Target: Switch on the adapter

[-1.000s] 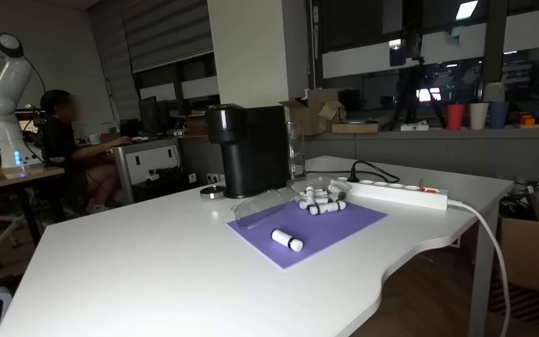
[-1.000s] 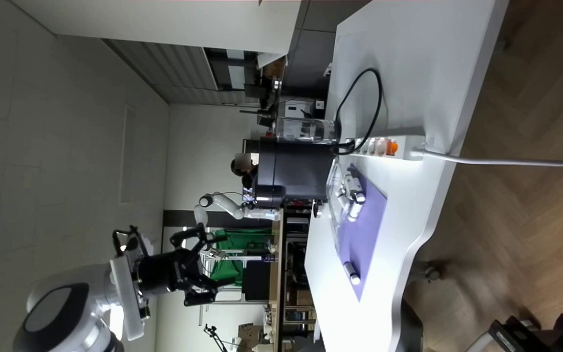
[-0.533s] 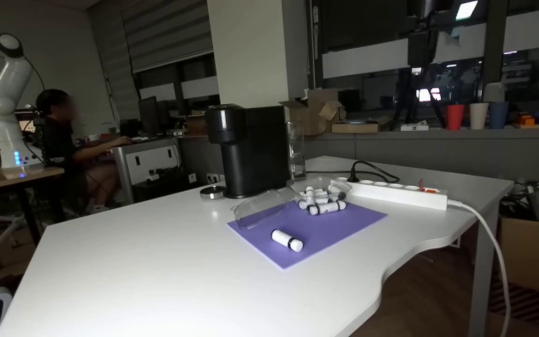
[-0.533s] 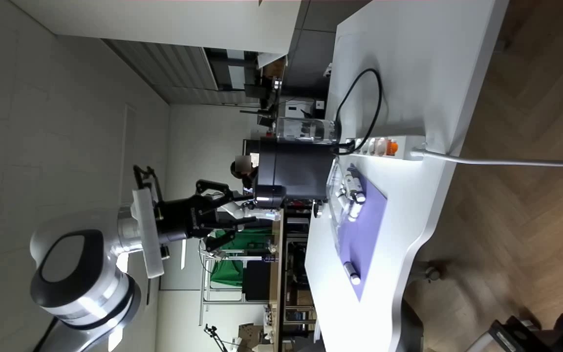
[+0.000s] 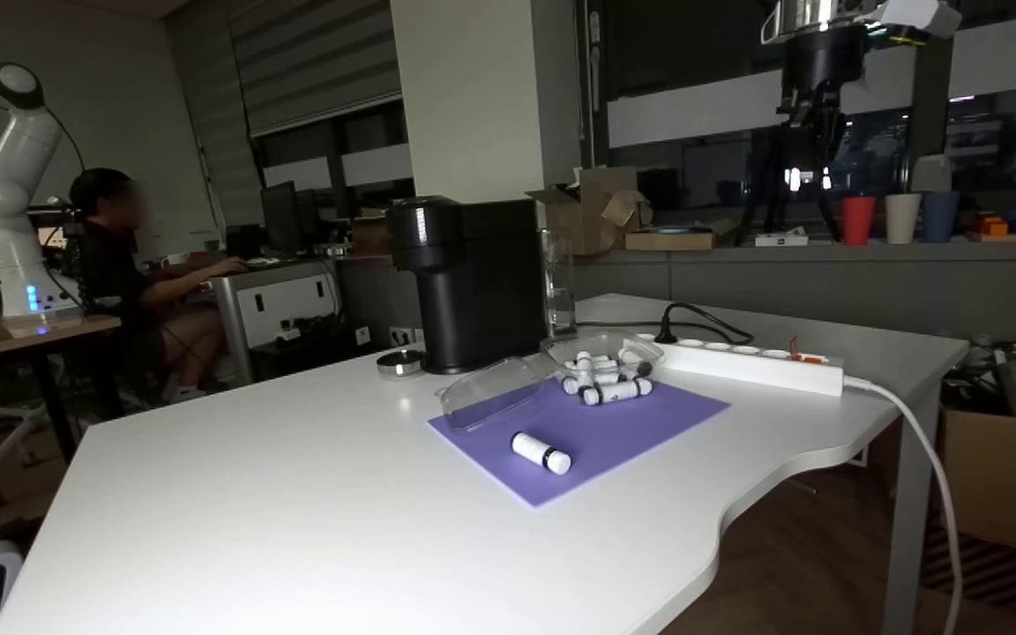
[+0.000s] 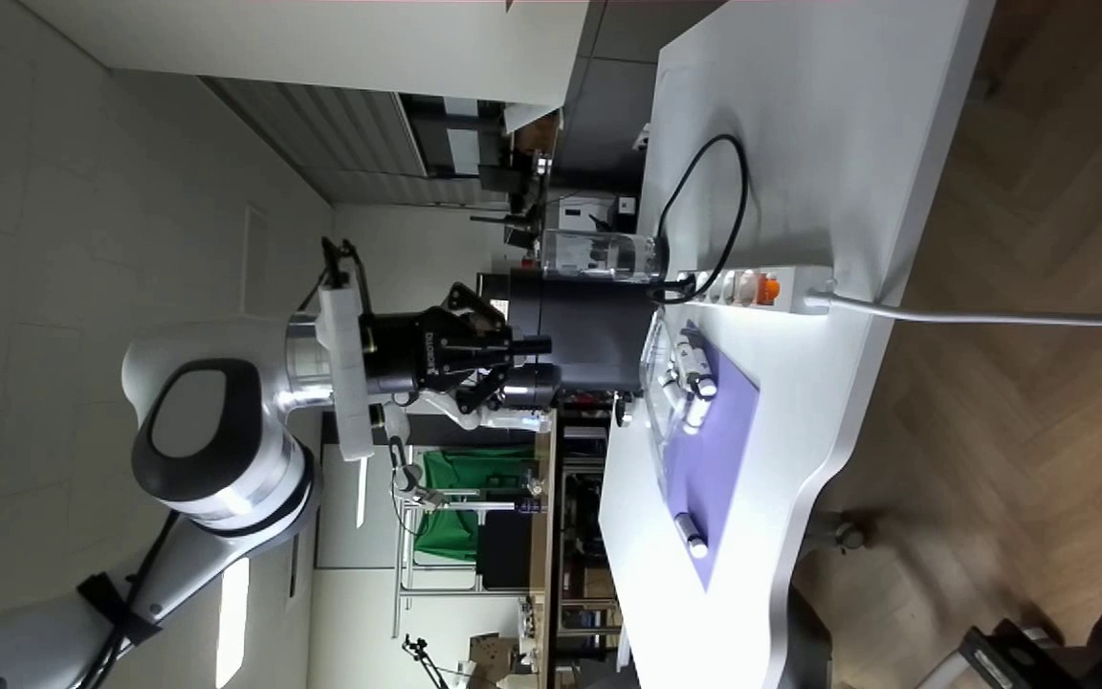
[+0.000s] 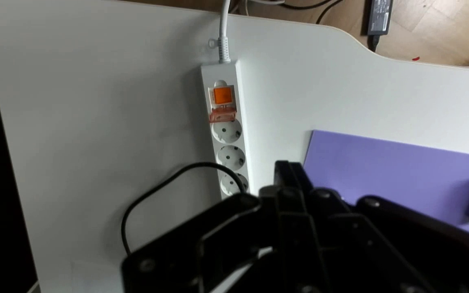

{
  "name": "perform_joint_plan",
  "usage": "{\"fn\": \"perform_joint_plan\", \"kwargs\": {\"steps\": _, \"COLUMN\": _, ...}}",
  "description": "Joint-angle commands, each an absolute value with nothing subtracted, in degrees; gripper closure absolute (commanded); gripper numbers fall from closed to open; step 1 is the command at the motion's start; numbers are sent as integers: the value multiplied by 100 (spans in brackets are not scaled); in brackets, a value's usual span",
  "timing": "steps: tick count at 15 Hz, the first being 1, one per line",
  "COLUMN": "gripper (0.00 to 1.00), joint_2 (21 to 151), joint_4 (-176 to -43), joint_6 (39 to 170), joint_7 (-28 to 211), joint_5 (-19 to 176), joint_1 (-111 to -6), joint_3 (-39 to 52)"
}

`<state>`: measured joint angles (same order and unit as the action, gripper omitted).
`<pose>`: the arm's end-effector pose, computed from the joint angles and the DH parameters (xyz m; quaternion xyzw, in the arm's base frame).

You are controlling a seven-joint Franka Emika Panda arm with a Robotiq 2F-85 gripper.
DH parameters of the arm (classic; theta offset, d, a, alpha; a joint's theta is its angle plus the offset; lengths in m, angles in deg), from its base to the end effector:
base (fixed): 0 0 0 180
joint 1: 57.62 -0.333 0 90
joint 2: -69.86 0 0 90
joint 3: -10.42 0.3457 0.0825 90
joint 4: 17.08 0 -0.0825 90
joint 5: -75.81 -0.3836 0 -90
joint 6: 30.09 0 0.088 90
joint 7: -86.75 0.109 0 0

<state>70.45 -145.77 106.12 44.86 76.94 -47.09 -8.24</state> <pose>0.4677 -0.2613 0.4015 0.9912 0.1171 0.0442 0.0425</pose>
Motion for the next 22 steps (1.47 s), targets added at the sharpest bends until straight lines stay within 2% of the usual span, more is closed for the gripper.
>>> {"fn": "perform_joint_plan", "kwargs": {"steps": 1, "gripper": 99, "joint_2": 7146, "joint_4": -14495, "joint_6": 10567, "joint_7": 4504, "joint_5": 7697, "joint_1": -4511, "joint_3": -657}}
{"fn": "perform_joint_plan", "kwargs": {"steps": 12, "gripper": 100, "joint_2": 7479, "joint_4": -14385, "joint_6": 10699, "joint_7": 4131, "joint_5": 7603, "joint_1": -4385, "joint_3": -599}}
{"fn": "perform_joint_plan", "kwargs": {"steps": 22, "gripper": 100, "joint_2": 9204, "joint_4": -14002, "joint_6": 11786, "joint_7": 4181, "joint_5": 8174, "joint_1": -3801, "joint_3": -380}}
